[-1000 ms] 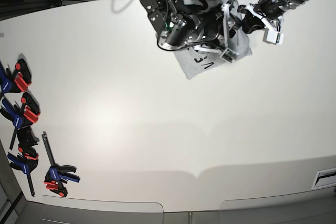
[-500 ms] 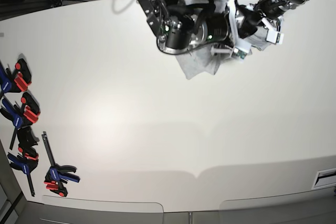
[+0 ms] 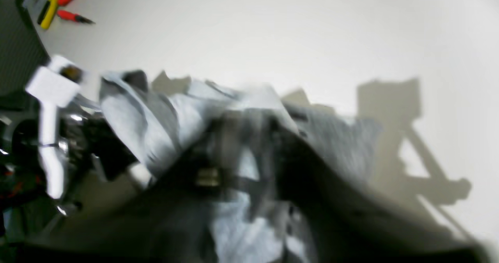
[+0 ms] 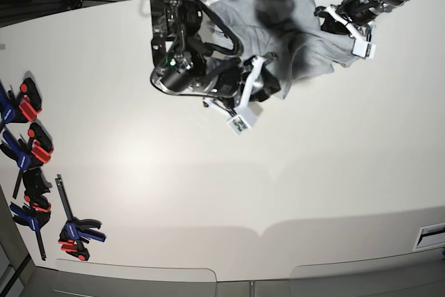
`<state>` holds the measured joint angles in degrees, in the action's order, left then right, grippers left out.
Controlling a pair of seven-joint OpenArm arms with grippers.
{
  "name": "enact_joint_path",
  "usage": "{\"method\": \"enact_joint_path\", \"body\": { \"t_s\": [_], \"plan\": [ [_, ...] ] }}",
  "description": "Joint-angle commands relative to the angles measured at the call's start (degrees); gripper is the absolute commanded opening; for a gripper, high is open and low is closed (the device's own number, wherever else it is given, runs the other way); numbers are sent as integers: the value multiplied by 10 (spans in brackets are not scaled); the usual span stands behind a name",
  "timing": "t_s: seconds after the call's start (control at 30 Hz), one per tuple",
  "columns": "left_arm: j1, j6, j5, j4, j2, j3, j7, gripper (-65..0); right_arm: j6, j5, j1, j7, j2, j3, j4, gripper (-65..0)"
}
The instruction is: Fold the T-shirt properly
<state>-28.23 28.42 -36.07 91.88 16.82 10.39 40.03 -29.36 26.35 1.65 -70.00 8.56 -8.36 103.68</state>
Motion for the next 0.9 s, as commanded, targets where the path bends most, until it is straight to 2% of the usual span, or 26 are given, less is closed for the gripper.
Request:
{"method": "enact_joint_path", "body": {
  "t_s": [0.0, 0.03, 0.17, 0.4, 0.47, 0.6, 0.67, 0.8, 0.87],
  "plan": [
    [-11, -16, 41, -6, 2, -3, 51, -650, -9, 6, -11, 24, 4, 7, 11, -331],
    [-11, -16, 41, -6, 2, -3, 51, -650, -9, 6, -11, 28, 4, 17, 11, -304],
    [-11, -16, 41, -6, 2, -3, 51, -650, -9, 6, -11, 39, 4, 44, 7, -303],
    [-11, -16, 41, -6, 2, -3, 51, -650, -9, 28, -12, 49, 4, 46, -65, -304],
    [-11, -16, 41, -6, 2, -3, 51, -650, -24, 32, -12, 49, 4, 45, -71, -305],
    [-11, -16, 41, -6, 2, -3, 51, -650, -39, 106, -12, 35, 4, 37, -71, -306],
    [-11, -16, 41, -6, 2, -3, 51, -650, -39, 101, -11, 33, 4, 24, -71, -312],
    [-11, -16, 41, -6, 2, -3, 51, -650, -26, 44, -12, 39, 4, -1, -71, -319],
    [-11, -16, 41, -6, 2, -3, 51, -650, -24, 38, -11, 40, 4, -8, -71, -355]
  ]
}}
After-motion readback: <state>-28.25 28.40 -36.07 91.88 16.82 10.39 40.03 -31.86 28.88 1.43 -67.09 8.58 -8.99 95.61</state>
